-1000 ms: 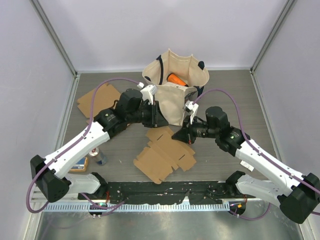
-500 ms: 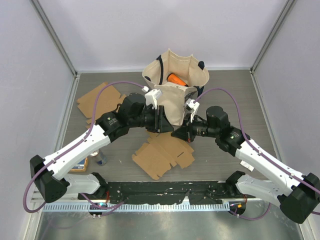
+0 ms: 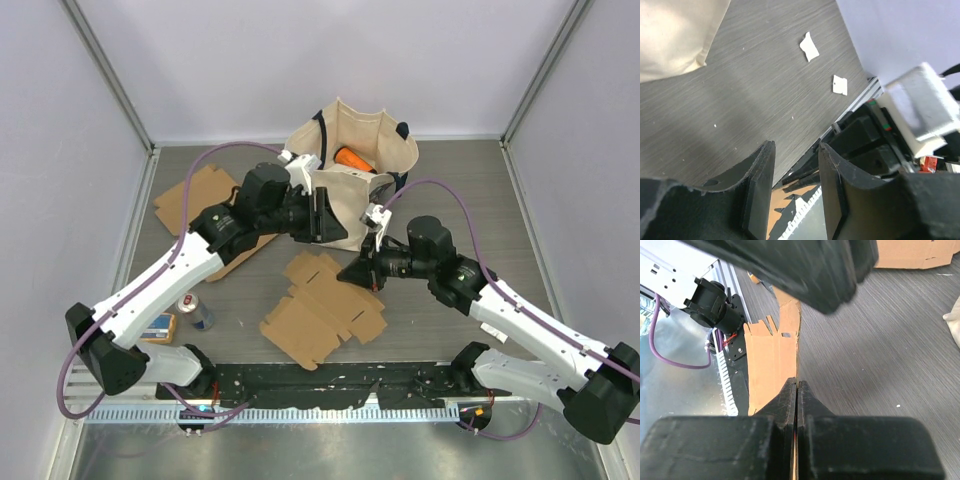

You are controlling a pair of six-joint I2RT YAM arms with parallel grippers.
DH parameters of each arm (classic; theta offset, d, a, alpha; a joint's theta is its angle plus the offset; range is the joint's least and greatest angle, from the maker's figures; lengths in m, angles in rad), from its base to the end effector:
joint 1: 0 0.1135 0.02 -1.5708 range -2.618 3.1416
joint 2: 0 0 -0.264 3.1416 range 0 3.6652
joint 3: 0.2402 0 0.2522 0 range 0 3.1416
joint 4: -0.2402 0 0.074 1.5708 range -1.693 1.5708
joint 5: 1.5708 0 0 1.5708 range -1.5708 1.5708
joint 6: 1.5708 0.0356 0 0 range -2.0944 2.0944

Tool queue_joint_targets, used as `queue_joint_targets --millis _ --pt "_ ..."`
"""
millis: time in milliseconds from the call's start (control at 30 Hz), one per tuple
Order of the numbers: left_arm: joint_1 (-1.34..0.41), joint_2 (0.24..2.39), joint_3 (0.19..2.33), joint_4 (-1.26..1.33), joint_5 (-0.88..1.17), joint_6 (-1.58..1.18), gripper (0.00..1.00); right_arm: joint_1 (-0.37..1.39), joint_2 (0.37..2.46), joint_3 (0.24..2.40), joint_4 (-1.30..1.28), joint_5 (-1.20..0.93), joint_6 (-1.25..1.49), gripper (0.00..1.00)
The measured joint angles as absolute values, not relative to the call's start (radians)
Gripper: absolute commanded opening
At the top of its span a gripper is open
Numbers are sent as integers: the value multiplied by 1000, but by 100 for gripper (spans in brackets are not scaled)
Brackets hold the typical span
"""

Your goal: Fold the paper box

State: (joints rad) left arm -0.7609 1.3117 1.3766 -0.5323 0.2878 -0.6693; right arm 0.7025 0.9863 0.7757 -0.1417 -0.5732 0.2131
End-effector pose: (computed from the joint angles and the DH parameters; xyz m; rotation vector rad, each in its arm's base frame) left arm 0.2027 -0.2069 0.3957 0.3000 2.2131 -1.1410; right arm 0.1585 0.1594 0.3053 -0.8833 1.8402 1.1452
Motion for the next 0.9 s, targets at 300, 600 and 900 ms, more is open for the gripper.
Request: queue_joint_targets --millis 300,600,900 --pt "-761 1325 1340 -565 290 -672 31 718 986 776 -94 -505 236 1" --pt "-764 1293 1265 -525 298 -678 27 723 1010 776 -98 -460 257 1" --pt "-777 1226 1180 -445 282 -728 29 729 1029 772 -57 -436 315 1"
